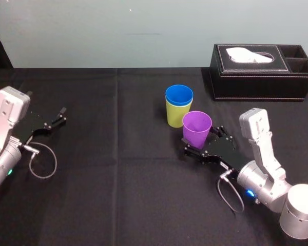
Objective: Stack the three plastic cups sequentially using one hand.
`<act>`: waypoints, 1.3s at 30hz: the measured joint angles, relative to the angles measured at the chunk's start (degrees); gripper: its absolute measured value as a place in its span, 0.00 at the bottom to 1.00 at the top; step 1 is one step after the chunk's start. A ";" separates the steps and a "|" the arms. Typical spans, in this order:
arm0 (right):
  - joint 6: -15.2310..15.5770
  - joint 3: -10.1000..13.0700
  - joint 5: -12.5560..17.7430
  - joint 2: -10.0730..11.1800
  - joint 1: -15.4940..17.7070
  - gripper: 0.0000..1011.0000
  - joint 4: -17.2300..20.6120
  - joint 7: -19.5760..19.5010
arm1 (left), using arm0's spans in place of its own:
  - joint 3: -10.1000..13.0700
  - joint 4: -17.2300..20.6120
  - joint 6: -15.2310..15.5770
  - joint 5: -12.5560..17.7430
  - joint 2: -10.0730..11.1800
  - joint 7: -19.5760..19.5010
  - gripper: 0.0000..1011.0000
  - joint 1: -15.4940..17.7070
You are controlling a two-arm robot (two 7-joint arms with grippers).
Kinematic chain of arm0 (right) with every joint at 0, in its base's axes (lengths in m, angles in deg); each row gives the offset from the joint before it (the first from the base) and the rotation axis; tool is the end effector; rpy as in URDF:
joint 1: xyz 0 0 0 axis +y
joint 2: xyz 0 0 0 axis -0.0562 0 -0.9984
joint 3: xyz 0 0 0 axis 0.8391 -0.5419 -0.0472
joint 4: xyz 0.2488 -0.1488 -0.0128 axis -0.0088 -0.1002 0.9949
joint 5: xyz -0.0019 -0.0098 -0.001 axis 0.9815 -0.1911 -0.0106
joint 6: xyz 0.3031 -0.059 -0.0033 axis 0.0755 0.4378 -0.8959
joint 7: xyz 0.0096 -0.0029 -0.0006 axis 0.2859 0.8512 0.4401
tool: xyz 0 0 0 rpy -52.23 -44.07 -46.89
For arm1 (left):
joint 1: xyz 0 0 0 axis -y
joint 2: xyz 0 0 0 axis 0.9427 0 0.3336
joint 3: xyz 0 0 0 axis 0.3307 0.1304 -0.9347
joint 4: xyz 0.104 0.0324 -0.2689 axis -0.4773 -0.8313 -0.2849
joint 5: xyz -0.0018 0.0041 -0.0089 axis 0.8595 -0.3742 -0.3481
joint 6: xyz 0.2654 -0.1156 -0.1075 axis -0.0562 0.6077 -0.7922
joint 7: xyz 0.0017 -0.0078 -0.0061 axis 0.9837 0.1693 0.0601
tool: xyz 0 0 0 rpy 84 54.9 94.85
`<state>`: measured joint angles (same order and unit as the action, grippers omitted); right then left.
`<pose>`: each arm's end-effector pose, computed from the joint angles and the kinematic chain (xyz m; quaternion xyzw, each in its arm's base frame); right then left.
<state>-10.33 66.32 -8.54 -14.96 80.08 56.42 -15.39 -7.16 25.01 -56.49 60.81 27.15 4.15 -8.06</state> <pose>0.3483 -0.0233 -0.3361 -0.0803 -0.0025 -0.4757 0.8759 0.3581 0.0826 -0.3023 0.1414 -0.1324 0.5800 0.7913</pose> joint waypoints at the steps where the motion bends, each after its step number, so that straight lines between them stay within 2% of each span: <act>1: -0.01 -0.03 -0.07 -0.05 -0.11 0.99 -0.08 0.00 | 0.00 0.00 0.00 0.00 0.00 0.00 1.00 0.00; 19: -0.16 -0.67 -1.02 -1.54 -3.44 0.99 -3.65 0.42 | 0.00 0.00 0.00 0.00 0.00 0.00 1.00 0.00; 27: -0.12 -0.68 -0.95 -1.52 -3.43 0.99 -3.60 0.48 | 0.00 0.00 0.00 0.00 0.00 0.00 1.00 0.00; 33: -0.12 -0.65 -0.95 -1.48 -3.31 0.90 -3.44 0.47 | 0.00 0.00 0.00 0.00 0.00 0.00 1.00 0.00; 37: -0.14 -0.62 -0.95 -1.46 -3.27 0.76 -3.36 0.47 | 0.00 0.00 0.00 0.00 0.00 0.00 1.00 0.00; 39: -0.14 -0.62 -0.96 -1.45 -3.26 0.73 -3.34 0.47 | 0.00 0.00 0.00 0.00 0.00 0.00 1.00 0.00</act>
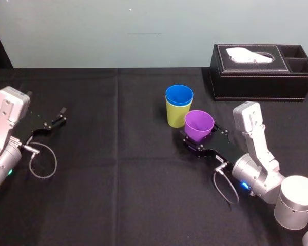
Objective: Stack the three plastic cups sequentially using one hand.
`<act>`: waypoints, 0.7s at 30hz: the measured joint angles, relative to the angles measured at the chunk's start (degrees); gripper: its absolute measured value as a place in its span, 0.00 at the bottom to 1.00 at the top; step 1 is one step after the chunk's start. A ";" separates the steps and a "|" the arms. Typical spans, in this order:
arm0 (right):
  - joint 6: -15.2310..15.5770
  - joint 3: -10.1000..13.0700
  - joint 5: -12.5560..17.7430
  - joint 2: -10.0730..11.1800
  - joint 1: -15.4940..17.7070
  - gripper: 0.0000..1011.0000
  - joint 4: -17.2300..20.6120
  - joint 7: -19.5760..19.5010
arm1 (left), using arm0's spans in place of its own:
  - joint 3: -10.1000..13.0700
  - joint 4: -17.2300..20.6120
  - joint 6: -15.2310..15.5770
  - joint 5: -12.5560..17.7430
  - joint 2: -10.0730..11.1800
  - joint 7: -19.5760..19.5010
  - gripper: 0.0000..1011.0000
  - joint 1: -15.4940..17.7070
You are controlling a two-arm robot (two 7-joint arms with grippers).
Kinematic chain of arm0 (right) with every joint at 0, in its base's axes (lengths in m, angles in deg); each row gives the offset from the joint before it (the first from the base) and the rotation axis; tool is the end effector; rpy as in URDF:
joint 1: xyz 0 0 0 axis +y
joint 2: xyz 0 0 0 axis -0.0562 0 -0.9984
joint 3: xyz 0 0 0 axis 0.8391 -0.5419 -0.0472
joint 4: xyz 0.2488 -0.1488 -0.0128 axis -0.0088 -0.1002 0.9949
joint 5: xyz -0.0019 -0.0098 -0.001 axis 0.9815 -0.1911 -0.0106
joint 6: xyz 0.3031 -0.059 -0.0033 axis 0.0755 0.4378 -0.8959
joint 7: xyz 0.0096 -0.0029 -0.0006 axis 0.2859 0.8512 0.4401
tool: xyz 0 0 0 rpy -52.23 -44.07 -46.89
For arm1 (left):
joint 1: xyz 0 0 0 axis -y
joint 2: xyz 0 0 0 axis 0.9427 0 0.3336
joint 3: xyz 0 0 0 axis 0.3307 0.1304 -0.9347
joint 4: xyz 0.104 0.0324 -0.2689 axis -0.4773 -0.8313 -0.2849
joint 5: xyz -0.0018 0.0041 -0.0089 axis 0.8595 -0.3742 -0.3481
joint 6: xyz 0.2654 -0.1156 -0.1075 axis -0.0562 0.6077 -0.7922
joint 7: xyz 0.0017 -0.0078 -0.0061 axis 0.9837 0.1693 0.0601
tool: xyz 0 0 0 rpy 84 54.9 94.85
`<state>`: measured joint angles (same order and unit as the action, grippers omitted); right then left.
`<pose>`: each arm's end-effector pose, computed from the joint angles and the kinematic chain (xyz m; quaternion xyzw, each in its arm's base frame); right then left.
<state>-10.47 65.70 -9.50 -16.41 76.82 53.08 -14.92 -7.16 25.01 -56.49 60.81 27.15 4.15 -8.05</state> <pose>0.3645 -0.0171 -0.3347 -0.0817 -0.0065 -0.4731 0.8772 0.3581 0.0826 -0.3023 0.1414 -0.1325 0.5800 0.7913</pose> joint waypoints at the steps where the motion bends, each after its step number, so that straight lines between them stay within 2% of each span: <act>1: -0.01 0.01 0.00 0.01 0.01 0.72 0.02 0.00 | 0.00 0.00 0.00 0.00 0.00 0.00 1.00 0.00; 11: 0.04 0.03 0.00 0.17 0.20 0.71 0.54 -0.01 | 0.00 0.00 0.01 0.00 0.00 0.00 1.00 0.00; 15: 1.87 0.00 -0.10 1.08 0.86 0.71 3.76 -0.02 | 0.00 0.00 0.00 0.00 0.00 0.00 1.00 0.00; 21: 6.26 -0.48 -0.55 3.22 1.19 0.71 10.06 0.47 | 0.00 0.00 0.00 0.00 0.00 0.00 1.00 0.00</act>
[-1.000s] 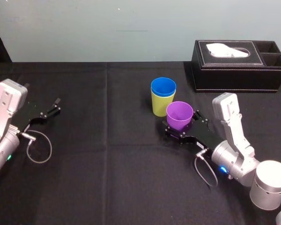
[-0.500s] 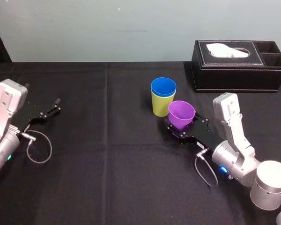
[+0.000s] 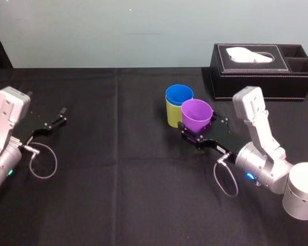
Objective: Stack the three plastic cups sequentially using one hand.
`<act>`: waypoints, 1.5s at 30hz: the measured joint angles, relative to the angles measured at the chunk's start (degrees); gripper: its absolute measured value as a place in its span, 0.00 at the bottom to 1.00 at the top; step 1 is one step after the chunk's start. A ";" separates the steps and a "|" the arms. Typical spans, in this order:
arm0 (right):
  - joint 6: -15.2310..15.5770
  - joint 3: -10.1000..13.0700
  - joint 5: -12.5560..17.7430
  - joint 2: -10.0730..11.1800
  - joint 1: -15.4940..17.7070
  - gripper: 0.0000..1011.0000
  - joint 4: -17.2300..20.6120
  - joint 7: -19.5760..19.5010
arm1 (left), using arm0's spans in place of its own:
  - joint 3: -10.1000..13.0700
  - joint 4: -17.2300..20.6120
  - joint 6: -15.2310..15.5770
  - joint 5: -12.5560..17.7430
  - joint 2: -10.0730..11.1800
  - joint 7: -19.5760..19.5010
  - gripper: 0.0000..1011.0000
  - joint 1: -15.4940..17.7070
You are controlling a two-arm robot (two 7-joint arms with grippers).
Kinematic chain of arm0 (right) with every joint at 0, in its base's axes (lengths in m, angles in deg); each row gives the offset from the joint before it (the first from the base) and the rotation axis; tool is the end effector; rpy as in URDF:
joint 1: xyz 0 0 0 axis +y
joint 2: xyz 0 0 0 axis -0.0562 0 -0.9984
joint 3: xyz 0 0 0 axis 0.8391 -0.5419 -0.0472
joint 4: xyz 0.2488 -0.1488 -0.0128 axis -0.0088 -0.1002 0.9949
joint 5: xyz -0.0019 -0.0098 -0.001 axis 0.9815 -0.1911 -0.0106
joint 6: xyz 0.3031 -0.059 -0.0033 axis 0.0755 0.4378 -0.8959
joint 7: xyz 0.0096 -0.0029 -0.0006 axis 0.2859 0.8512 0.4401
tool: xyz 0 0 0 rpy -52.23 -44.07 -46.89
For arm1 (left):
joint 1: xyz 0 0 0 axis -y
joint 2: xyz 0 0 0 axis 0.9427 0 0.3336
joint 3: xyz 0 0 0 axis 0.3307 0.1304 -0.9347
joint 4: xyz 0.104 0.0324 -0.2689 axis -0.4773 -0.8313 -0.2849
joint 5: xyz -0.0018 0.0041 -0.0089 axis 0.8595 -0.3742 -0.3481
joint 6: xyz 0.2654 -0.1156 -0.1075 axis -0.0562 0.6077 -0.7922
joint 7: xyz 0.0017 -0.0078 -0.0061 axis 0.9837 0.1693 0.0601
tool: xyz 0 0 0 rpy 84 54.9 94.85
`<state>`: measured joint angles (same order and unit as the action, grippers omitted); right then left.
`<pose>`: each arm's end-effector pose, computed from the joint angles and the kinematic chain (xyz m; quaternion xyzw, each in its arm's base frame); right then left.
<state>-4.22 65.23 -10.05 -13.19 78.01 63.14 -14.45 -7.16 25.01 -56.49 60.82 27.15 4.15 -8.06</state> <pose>0.3595 -0.0153 -0.2912 -0.0950 -0.0340 -0.4520 0.8863 0.3581 0.0826 -0.3023 0.1415 -0.1325 0.5799 0.7913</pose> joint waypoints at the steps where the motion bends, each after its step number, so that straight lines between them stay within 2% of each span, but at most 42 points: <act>1: 1.11 -0.06 -0.03 0.48 -0.09 0.71 1.36 0.26 | 0.00 0.00 0.00 0.00 0.00 0.00 1.00 0.00; 8: 4.74 -0.08 0.66 2.00 -2.01 0.71 5.83 1.22 | 0.00 0.00 0.00 0.00 0.00 0.00 1.00 0.00; 16: 7.00 -0.41 2.93 2.08 -5.97 0.71 5.82 2.34 | 0.00 0.00 0.00 0.00 0.00 0.00 1.00 0.00; 23: 7.40 -1.71 4.17 1.37 -9.75 0.71 2.03 3.08 | 0.00 0.00 0.00 0.00 0.00 0.00 1.00 0.00; 30: 4.69 -2.98 4.70 0.20 -13.03 0.71 -2.95 3.41 | 0.00 0.00 0.00 0.00 0.00 0.00 1.00 0.00; 45: 1.09 -4.32 4.47 -1.66 -17.22 0.71 -10.76 3.43 | 0.00 0.00 0.00 0.00 0.00 0.00 1.00 0.00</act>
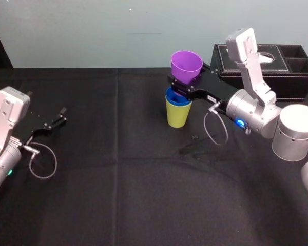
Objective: Stack the three plastic cups sequentially using one hand.
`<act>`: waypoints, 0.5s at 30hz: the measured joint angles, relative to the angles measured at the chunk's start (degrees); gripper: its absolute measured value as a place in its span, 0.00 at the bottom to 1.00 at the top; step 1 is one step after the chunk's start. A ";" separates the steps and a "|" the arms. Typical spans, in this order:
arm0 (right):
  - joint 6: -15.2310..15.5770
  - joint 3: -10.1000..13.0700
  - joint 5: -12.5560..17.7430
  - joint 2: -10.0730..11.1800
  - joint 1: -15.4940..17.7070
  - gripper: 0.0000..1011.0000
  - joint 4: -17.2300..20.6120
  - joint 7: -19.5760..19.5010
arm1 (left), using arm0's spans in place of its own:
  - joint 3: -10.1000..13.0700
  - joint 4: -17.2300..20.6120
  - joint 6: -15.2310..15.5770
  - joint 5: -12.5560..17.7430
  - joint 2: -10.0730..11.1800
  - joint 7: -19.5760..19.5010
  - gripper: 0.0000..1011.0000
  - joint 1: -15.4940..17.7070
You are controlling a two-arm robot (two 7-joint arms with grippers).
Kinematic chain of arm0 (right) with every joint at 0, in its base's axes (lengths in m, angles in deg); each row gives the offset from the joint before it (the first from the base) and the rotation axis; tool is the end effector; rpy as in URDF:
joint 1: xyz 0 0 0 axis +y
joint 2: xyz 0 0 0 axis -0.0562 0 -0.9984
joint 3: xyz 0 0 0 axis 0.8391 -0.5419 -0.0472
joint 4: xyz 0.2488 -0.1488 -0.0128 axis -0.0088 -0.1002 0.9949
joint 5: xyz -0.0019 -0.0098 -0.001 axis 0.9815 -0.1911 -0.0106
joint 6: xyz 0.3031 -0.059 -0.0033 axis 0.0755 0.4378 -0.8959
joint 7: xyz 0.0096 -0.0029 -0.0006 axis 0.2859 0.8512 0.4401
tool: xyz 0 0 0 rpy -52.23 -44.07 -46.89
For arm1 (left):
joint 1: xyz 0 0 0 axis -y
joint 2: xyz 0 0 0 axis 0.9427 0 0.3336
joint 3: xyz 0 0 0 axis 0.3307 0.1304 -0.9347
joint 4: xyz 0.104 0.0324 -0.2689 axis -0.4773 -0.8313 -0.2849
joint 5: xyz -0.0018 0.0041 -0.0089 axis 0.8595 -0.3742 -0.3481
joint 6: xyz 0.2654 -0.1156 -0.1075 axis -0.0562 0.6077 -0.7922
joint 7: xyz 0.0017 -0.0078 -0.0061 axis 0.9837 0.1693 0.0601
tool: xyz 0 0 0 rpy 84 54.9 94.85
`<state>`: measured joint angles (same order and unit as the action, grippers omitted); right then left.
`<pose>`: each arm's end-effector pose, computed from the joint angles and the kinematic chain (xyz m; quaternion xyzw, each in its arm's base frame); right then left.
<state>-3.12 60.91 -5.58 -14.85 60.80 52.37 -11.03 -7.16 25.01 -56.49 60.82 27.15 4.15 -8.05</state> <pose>0.4384 -0.0060 -0.2362 -0.0665 -0.0559 -0.4288 0.8992 0.3581 0.0826 -0.3023 0.1414 -0.1325 0.5800 0.7913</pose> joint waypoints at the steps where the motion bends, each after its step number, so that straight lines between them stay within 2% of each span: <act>1: -0.23 -0.11 -0.07 -0.19 -0.29 0.71 -0.71 0.05 | 0.00 0.00 0.00 0.00 0.00 0.00 1.00 0.00; 15: -1.68 -0.80 -0.50 -1.57 -2.18 0.71 -5.52 0.60 | 0.00 0.00 0.00 0.00 0.00 0.00 1.00 0.00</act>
<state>-4.81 60.11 -6.08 -16.41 58.62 46.85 -10.43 -7.16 25.01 -56.49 60.82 27.15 4.15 -8.05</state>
